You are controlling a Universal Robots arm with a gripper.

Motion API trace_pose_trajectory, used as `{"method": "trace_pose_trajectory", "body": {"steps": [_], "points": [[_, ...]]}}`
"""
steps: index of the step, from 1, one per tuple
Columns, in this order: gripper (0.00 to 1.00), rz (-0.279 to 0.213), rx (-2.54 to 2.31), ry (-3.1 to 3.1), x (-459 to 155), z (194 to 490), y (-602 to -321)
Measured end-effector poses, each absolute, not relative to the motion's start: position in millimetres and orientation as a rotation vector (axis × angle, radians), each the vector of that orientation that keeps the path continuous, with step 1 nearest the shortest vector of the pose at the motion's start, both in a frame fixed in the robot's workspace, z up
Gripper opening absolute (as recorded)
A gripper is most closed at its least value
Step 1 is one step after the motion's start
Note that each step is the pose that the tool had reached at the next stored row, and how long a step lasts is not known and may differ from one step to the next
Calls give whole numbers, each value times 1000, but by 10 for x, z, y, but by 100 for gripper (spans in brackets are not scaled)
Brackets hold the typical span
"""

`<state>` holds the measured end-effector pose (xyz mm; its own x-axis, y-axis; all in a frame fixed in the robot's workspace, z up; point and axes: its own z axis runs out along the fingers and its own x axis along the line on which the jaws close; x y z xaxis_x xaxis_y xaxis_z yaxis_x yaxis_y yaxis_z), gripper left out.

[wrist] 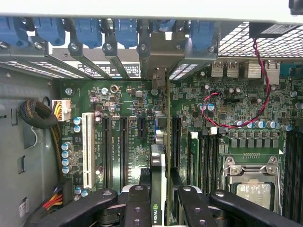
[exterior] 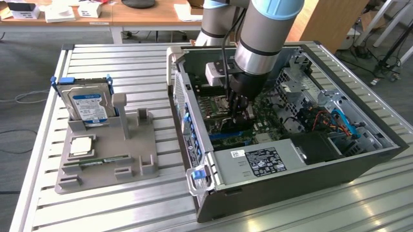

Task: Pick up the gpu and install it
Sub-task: 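Insert the gpu into the slot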

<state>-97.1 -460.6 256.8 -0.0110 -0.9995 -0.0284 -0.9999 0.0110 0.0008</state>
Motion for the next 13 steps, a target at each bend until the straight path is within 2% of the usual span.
{"method": "trace_pose_trajectory", "body": {"steps": [13], "points": [[27,32,-2179,2236,-971,2566,-4606]]}}
